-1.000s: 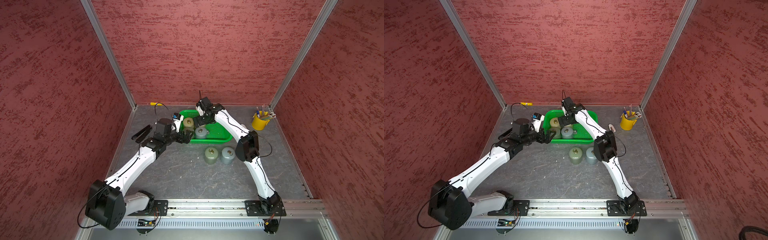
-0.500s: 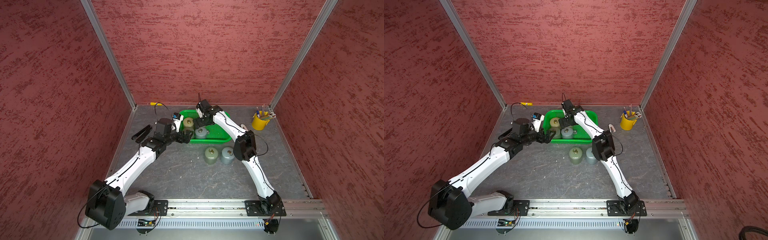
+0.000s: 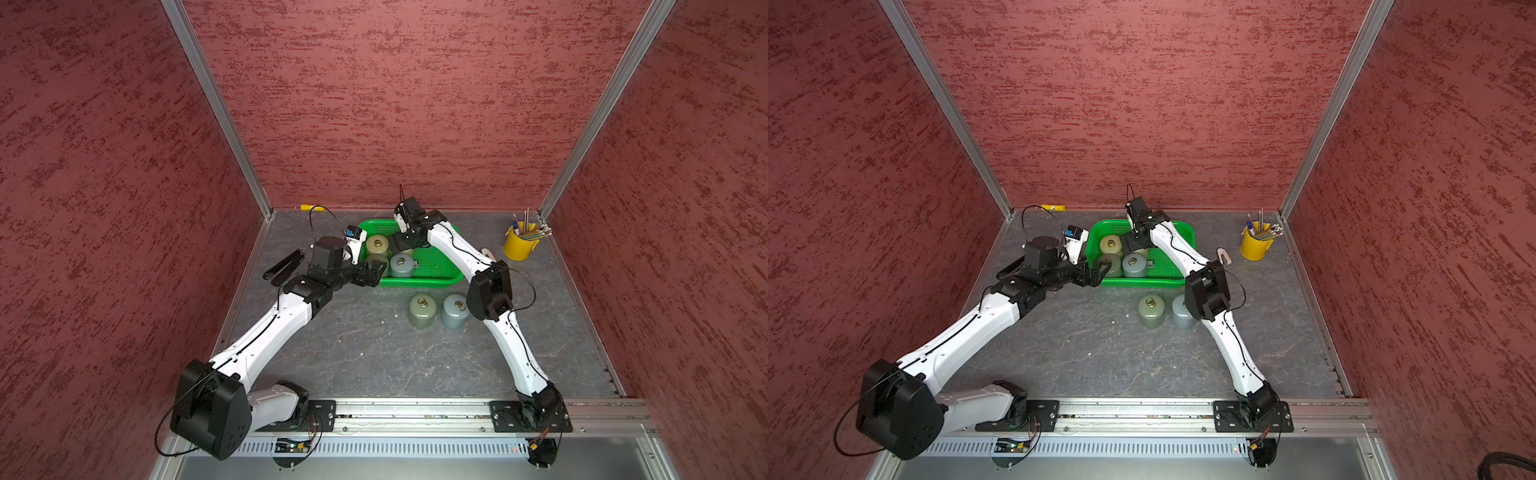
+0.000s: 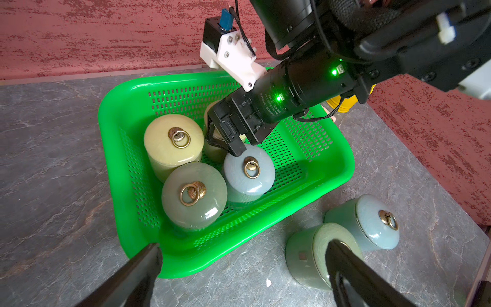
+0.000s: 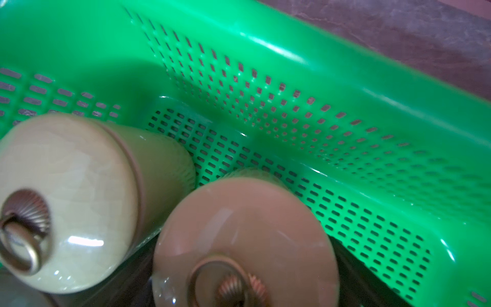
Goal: Take the tea canister out of the basket
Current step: Pick up the tea canister from the basket.
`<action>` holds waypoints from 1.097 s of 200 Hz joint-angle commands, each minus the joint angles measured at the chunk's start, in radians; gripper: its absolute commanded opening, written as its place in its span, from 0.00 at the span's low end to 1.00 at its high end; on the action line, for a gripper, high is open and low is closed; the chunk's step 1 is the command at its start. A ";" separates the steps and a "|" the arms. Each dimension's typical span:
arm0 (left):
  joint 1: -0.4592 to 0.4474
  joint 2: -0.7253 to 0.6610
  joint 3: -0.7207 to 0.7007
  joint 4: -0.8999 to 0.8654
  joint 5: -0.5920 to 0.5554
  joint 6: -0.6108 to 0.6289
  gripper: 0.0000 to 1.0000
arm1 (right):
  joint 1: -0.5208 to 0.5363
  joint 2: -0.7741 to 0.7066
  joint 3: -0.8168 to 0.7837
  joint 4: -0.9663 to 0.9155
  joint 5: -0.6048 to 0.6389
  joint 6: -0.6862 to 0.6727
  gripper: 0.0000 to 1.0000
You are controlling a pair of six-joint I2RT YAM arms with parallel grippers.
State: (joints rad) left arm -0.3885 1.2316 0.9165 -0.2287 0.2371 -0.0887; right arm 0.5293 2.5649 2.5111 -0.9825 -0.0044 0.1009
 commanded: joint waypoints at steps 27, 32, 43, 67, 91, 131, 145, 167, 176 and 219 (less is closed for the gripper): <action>-0.006 0.006 0.022 -0.011 -0.011 0.017 1.00 | -0.009 0.027 0.026 0.010 0.030 0.017 0.88; -0.006 0.007 0.022 -0.011 -0.010 0.017 1.00 | -0.009 0.026 0.024 0.009 0.032 0.017 0.88; -0.007 0.006 0.022 -0.012 -0.010 0.017 1.00 | -0.009 0.026 0.023 0.002 0.039 0.017 0.86; -0.006 0.006 0.022 -0.013 -0.009 0.017 1.00 | -0.009 0.012 0.008 -0.007 0.041 0.018 0.74; -0.006 0.008 0.022 -0.012 -0.010 0.018 1.00 | -0.010 -0.033 -0.052 0.026 0.044 0.020 0.68; -0.006 0.006 0.026 -0.013 -0.011 0.020 1.00 | -0.013 -0.083 -0.108 0.028 0.065 0.016 0.50; -0.007 0.007 0.027 -0.011 -0.011 0.020 1.00 | -0.013 -0.103 -0.139 0.040 0.081 0.014 0.34; -0.006 0.006 0.032 -0.012 -0.007 0.019 1.00 | -0.023 -0.124 -0.162 0.043 0.103 0.011 0.06; -0.007 0.006 0.032 -0.014 -0.007 0.020 1.00 | -0.026 -0.131 -0.165 0.037 0.117 0.011 0.02; -0.007 0.010 0.038 -0.012 -0.003 0.019 1.00 | -0.032 -0.211 -0.235 0.066 0.144 0.005 0.00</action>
State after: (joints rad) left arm -0.3893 1.2316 0.9234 -0.2329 0.2333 -0.0883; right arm 0.5137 2.4504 2.3131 -0.9237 0.0723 0.1085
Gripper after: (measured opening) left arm 0.997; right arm 0.847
